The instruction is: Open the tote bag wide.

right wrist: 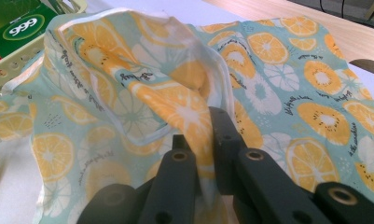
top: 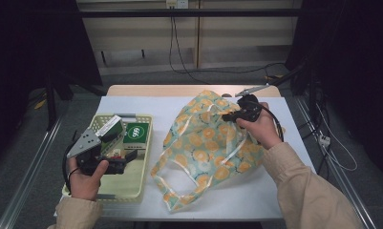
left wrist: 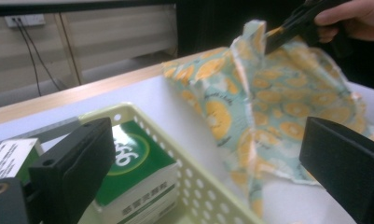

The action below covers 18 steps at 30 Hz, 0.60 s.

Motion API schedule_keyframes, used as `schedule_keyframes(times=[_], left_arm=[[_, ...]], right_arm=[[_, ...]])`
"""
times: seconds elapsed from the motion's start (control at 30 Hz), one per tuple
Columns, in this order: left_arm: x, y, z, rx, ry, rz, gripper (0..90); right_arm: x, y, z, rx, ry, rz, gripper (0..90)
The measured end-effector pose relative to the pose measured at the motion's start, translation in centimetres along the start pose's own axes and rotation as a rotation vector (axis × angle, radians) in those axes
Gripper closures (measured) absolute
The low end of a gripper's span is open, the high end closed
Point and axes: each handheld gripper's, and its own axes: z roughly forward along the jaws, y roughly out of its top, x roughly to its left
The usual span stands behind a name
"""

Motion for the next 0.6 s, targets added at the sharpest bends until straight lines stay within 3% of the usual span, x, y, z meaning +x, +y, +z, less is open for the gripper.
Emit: schedule_keyframes(times=[0.47,0.6], left_arm=[[2.0,-1.6,1.7,0.109,0.033,-0.022,3.7],[2.2,-1.9,2.1,0.145,0.044,-0.004,3.7]], right_arm=[[0.0,0.0,-0.1,-0.001,-0.003,-0.002,87.9],[0.0,0.0,-0.1,-0.002,-0.003,-0.003,88.0]])
